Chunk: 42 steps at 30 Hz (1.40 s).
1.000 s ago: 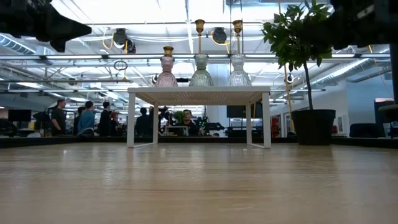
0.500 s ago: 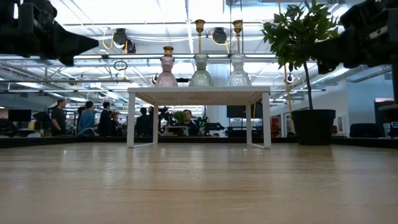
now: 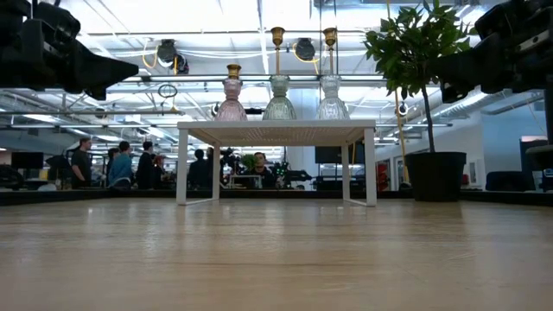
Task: Pick & Place candle stick holders
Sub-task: Return to Home Position
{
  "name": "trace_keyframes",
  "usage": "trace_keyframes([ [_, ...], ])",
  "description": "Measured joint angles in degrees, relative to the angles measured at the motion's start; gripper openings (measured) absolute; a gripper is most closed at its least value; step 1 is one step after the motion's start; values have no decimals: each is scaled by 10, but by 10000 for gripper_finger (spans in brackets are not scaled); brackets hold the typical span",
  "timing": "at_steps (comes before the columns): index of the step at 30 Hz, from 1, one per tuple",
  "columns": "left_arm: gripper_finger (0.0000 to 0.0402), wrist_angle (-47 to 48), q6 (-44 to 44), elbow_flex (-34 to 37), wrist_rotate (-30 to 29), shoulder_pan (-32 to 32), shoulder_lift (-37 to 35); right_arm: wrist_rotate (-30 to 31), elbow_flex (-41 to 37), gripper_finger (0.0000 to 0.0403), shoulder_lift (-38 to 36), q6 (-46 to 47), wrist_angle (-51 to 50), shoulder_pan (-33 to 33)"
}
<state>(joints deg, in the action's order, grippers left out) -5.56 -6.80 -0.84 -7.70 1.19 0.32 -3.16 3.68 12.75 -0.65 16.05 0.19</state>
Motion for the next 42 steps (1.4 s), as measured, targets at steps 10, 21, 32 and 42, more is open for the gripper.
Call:
trace_keyframes([
  [10, 4, 17, 13, 0, 0, 0, 0, 1, -1, 0, 0, 20, -6, 0],
  [21, 30, 37, 11, -2, 0, 0, 0, 4, -2, 0, -1, 35, -60, 0],
  [32, 30, 28, 12, -1, -4, 0, 0, 16, -2, 0, -63, 23, -129, 0],
  [42, 31, 24, 11, -1, -4, 0, 0, 17, -2, 0, -113, 26, -177, 0],
])
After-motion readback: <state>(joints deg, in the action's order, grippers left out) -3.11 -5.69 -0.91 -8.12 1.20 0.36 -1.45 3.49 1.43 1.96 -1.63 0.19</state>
